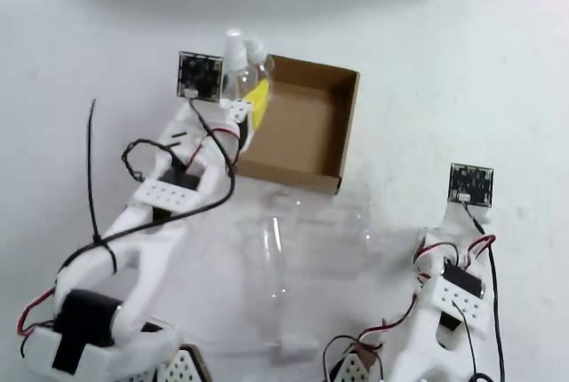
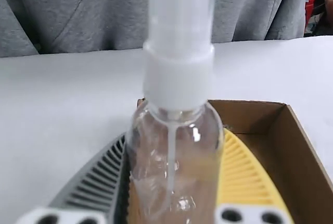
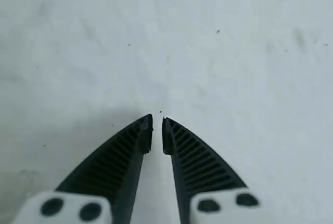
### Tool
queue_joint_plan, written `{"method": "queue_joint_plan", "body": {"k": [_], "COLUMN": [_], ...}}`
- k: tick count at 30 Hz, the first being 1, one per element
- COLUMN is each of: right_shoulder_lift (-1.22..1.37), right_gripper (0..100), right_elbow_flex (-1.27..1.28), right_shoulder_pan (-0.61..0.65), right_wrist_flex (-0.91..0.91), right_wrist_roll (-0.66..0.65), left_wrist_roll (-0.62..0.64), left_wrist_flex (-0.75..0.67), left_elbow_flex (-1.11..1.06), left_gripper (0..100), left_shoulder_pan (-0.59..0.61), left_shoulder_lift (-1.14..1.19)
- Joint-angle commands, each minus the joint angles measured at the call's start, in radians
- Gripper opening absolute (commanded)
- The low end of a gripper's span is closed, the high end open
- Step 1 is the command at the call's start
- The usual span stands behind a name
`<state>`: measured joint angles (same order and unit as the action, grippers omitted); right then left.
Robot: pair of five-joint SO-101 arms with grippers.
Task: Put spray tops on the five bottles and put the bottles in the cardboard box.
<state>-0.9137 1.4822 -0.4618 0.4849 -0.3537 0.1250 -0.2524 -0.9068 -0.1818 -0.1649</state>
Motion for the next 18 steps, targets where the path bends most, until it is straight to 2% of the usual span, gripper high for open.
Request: {"method": "queue_joint_plan", "body": {"k": [1, 18], "right_shoulder_lift": [-0.012, -0.012], "right_gripper": [1.8, 1.8], "right_elbow_flex": [-0.005, -0.003], "right_shoulder_pan": [0.010, 0.010], "right_wrist_flex": [-0.018, -0.018], "right_wrist_roll": [-0.002, -0.002], "left_wrist_roll": [-0.005, -0.005], "left_wrist_flex": [-0.071, -0.285], "left_elbow_flex": [0.071, 0.089], "left_gripper": [2, 2], "left_shoulder_pan": [0.010, 0.008], "left_shoulder_lift": [0.022, 0.220]}}
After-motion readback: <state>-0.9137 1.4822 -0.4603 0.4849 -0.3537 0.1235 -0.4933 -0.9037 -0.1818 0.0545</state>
